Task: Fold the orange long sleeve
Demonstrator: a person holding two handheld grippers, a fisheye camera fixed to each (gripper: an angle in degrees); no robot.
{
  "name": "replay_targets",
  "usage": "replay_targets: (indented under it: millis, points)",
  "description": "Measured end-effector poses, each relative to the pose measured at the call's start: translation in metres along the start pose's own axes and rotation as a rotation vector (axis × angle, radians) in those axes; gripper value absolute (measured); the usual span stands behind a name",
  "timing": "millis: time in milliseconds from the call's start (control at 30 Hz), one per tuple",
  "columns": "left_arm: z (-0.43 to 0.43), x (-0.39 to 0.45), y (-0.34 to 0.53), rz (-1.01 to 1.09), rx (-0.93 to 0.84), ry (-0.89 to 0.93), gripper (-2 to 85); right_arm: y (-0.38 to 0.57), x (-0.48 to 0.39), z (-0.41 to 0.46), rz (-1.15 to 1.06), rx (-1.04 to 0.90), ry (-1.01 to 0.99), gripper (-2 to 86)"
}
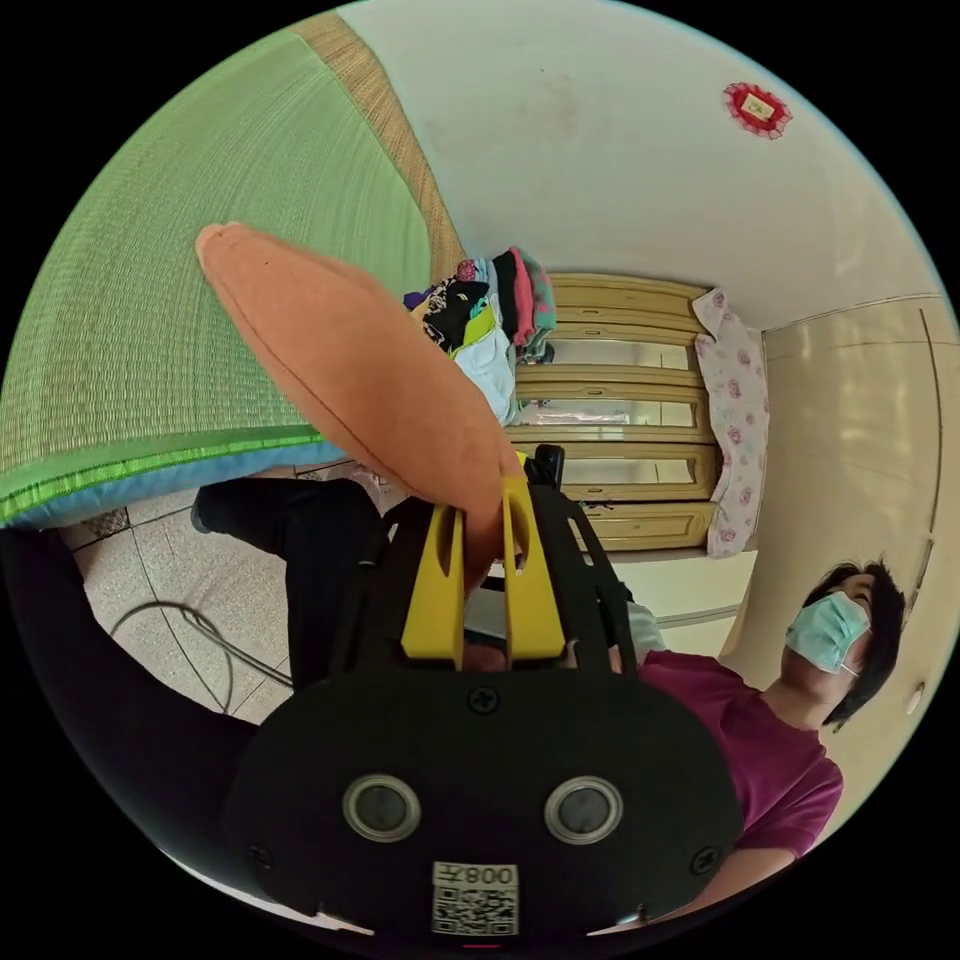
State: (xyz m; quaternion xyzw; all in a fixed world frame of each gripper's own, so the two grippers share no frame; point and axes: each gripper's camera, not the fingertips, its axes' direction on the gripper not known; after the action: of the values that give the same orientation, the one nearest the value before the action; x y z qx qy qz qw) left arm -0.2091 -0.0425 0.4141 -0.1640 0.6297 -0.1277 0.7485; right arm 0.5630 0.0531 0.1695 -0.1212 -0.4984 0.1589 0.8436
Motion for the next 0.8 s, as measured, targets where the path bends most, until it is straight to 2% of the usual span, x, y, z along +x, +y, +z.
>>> replay_targets:
  millis: [133, 333, 500, 600, 733, 800]
  points:
    - [0.015, 0.034, -0.089, 0.078, 0.029, 0.004, 6.8, -0.084, -0.023, -0.026, -0.078, 0.029, 0.003, 3.5]
    - [0.07, 0.069, -0.281, 0.176, 0.05, 0.069, 6.3, -0.243, -0.041, -0.087, -0.188, 0.126, 0.031, 2.1]
    - [0.143, 0.117, -0.464, 0.389, 0.075, 0.074, 6.3, -0.379, -0.053, -0.155, -0.315, 0.224, 0.105, 1.7]
    - [0.186, 0.134, -0.539, 0.506, 0.114, 0.055, 6.4, -0.453, -0.051, -0.195, -0.353, 0.281, 0.123, 1.9]
    - [0.243, 0.116, -0.607, 0.56, 0.127, 0.035, 6.7, -0.529, -0.015, -0.227, -0.348, 0.306, 0.164, 3.1]
    - [0.287, 0.071, -0.645, 0.53, 0.095, -0.037, 6.9, -0.554, 0.022, -0.227, -0.291, 0.288, 0.211, 4.0]
